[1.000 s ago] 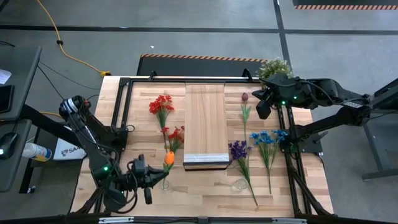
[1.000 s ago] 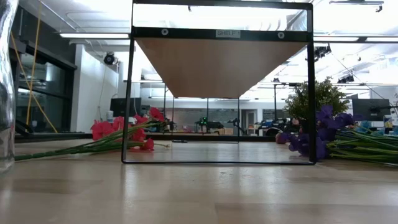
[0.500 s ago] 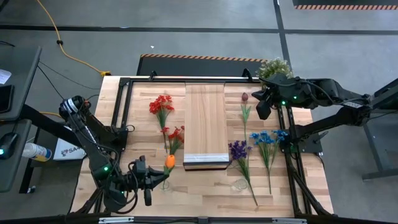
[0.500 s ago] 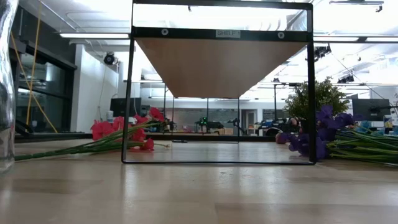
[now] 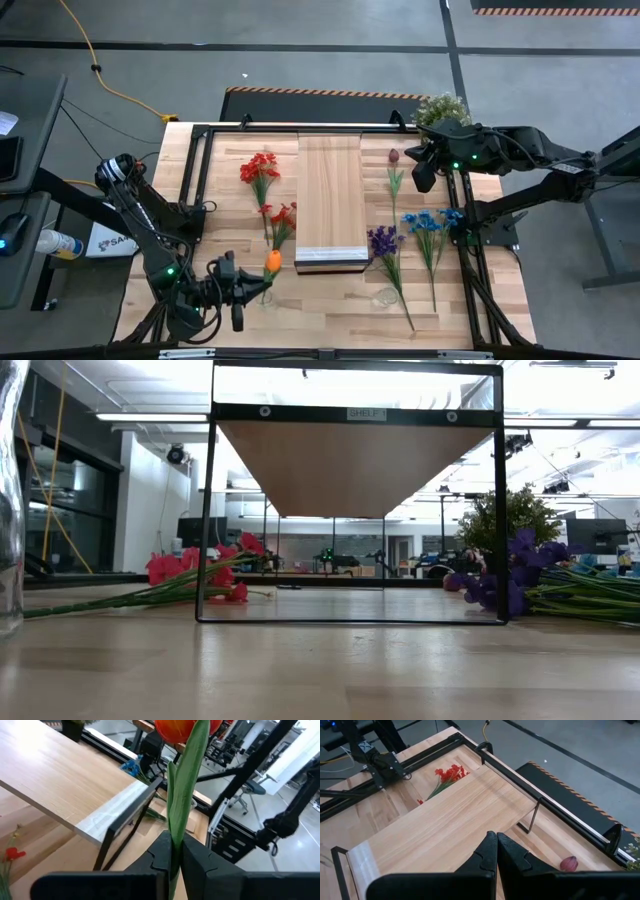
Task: Pick and place flowers into a vace then onto a shelf
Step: Put the orange flower into the left transparent vase
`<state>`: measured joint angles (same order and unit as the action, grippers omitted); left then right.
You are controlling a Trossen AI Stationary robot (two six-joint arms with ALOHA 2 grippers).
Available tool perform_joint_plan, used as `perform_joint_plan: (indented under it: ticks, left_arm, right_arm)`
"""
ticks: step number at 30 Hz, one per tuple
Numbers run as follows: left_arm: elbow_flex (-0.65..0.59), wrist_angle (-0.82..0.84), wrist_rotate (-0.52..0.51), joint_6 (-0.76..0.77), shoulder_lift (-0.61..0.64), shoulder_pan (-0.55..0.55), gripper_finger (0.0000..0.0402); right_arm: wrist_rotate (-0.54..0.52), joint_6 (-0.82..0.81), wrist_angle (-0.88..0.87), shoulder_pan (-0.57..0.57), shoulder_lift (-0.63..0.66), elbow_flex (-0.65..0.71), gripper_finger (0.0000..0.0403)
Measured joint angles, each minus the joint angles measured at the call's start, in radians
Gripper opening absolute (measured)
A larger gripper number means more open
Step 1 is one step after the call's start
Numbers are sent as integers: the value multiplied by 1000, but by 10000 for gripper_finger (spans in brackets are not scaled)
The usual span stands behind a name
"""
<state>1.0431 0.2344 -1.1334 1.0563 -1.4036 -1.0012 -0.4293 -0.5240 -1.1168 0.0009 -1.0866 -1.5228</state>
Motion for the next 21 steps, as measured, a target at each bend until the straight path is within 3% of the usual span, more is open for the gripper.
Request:
perform_joint_plan:
  ticks: [21]
  left_arm:
    - [0,-2,73,57,0,0,69]
  right_arm:
    - [18,7,0,0,0,0,0]
